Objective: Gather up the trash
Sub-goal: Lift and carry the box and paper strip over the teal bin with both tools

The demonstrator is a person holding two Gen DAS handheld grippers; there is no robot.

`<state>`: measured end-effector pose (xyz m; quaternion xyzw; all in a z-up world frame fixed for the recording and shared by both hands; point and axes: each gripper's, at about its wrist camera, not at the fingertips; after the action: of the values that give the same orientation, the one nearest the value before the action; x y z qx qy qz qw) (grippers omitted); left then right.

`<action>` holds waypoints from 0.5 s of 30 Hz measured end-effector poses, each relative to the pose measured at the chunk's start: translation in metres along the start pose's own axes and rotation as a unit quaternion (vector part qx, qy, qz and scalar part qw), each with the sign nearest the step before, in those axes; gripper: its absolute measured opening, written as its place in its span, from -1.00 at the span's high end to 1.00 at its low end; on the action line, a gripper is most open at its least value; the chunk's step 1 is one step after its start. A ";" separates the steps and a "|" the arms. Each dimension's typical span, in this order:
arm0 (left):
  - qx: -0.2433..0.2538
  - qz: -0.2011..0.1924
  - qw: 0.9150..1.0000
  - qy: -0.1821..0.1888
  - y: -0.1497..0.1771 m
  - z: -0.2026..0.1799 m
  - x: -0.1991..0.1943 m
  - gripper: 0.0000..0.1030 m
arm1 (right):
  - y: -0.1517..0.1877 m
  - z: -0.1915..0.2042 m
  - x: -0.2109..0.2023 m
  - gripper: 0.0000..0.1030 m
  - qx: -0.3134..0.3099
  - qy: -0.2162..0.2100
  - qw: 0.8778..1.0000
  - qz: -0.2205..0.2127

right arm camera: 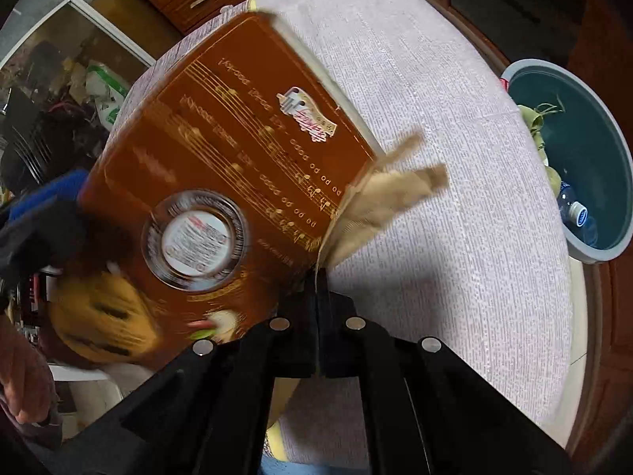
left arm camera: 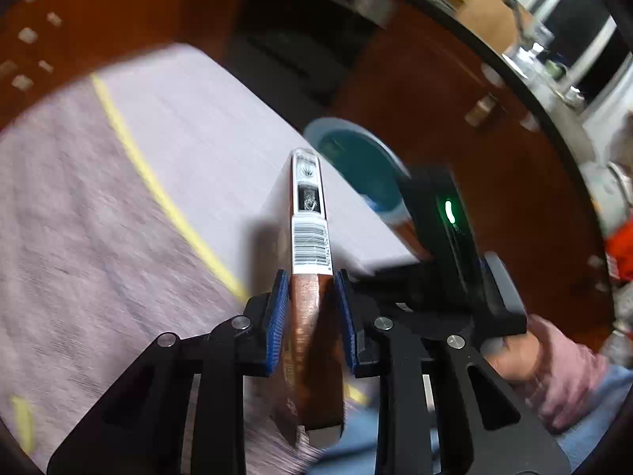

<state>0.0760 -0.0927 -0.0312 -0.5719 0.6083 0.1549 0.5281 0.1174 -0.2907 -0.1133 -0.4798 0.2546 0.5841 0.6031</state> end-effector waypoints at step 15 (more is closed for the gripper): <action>0.040 0.037 0.993 -0.103 0.018 -0.021 0.036 0.31 | -0.002 0.000 -0.022 0.97 -0.014 0.011 1.000 -0.023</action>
<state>0.0586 -0.1229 -0.0603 -0.5088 0.5771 0.2074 0.6042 0.1152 -0.3007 -0.0935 -0.5005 0.2419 0.5681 0.6068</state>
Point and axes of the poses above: each gripper's, at about its wrist camera, not at the fingertips, and x roughly the way its jaws point, z to its left, y to its underside, and after that the axes turned 4 degrees about -x, right-handed
